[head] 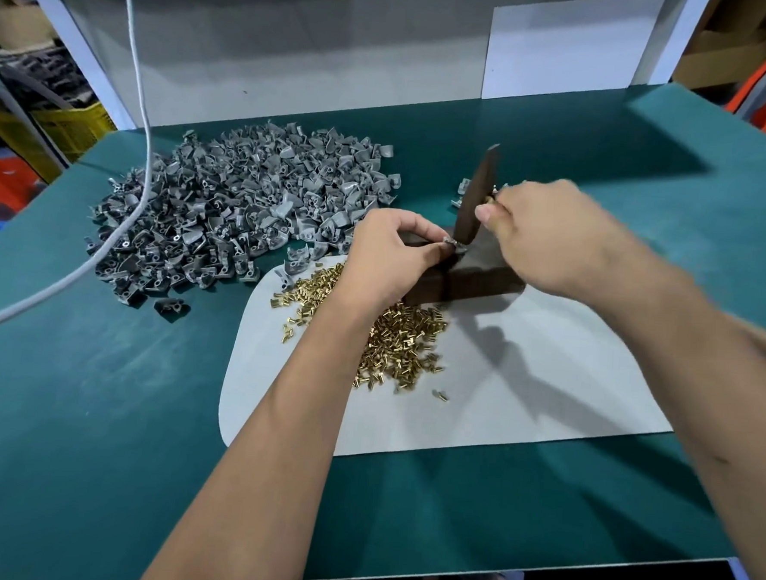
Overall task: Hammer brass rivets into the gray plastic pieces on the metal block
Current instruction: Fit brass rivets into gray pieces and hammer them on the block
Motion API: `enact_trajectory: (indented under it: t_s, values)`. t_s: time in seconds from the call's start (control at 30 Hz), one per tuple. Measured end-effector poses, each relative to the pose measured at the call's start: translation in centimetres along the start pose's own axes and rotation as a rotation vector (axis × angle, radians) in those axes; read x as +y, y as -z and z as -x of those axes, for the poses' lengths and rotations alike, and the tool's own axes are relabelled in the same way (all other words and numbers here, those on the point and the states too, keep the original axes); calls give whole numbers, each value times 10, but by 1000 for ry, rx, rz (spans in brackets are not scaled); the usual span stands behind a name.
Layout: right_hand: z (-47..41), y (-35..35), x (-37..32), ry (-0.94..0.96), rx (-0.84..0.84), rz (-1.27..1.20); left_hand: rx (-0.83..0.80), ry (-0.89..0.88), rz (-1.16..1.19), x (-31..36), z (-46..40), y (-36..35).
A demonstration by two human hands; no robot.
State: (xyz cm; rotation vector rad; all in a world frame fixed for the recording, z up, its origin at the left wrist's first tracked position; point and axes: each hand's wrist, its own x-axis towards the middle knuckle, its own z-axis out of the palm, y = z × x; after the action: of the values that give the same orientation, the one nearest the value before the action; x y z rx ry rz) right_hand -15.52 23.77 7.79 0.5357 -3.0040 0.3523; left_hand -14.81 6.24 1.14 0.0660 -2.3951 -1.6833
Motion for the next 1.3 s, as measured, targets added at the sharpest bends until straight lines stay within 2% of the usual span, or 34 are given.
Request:
enact_trajectory:
  t_s: [0.03,0.13,0.17,0.27,0.3,0.33,0.43,0.47,0.57,0.63,0.7,0.8,0.83,0.9,0.97,1.03,1.2,1.3]
  values:
    - [-1,4,2,-16,29,6,1,1,-4,0,1,0]
    - [0,5,4,-8,272,-110,0,-3,-17,0,1,1]
    - [1,2,1,13,271,-126,-2,-3,-18,-1,1,2]
    - [-1,-5,-4,33,22,-9,-1,6,14,1,1,1]
    - [-3,0,-2,23,-11,24,-4,7,7,2,1,0]
    - [-5,5,-1,15,-1,40,-4,3,-4,2,2,1]
    - [-5,9,1,19,257,-63,4,-5,-32,1,2,2]
    - [-3,6,-1,36,290,-99,9,-2,-38,0,2,2]
    - [0,-6,-3,60,49,-31,4,22,-12,1,1,1]
    - [-2,3,1,21,-11,31,9,25,-20,3,2,1]
    - [-3,14,5,3,71,42,12,12,-37,2,2,2]
    - [-1,9,1,35,330,-143,11,5,-62,2,3,3]
    - [-1,4,-1,53,298,-131,11,8,-48,2,3,3]
    - [-1,-6,-2,70,96,-42,13,25,-10,3,3,2]
    - [-4,-4,3,57,-10,5,11,43,-14,5,4,1]
    - [-6,1,9,20,-14,-14,14,52,-25,5,4,1]
    - [-2,-2,39,-113,164,-136,18,2,-81,8,5,3]
    - [3,-2,57,-178,116,-207,12,66,15,10,7,4]
